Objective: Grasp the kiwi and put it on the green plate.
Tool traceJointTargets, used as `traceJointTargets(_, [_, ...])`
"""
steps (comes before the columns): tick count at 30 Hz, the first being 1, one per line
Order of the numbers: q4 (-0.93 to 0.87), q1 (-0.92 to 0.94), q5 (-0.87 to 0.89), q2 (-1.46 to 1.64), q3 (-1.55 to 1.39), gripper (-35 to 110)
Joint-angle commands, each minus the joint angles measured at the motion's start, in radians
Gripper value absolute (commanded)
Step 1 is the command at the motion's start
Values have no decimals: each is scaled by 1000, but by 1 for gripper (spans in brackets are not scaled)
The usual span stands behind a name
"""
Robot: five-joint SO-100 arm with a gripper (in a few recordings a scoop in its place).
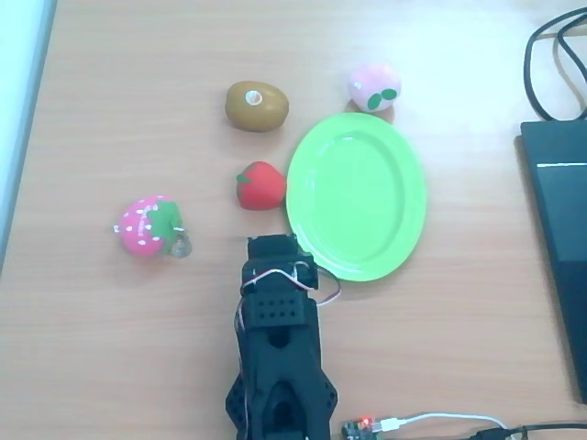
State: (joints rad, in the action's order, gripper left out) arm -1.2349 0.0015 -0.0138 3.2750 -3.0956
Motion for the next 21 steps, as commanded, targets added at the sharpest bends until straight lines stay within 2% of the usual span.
traceJointTargets(1, [-5,-26,-49,23,-5,-7])
traceJointTargets(17, [-5,-51,-67,21,-5,-8])
traceJointTargets(21, [44,-61,-155,-25,9,-8])
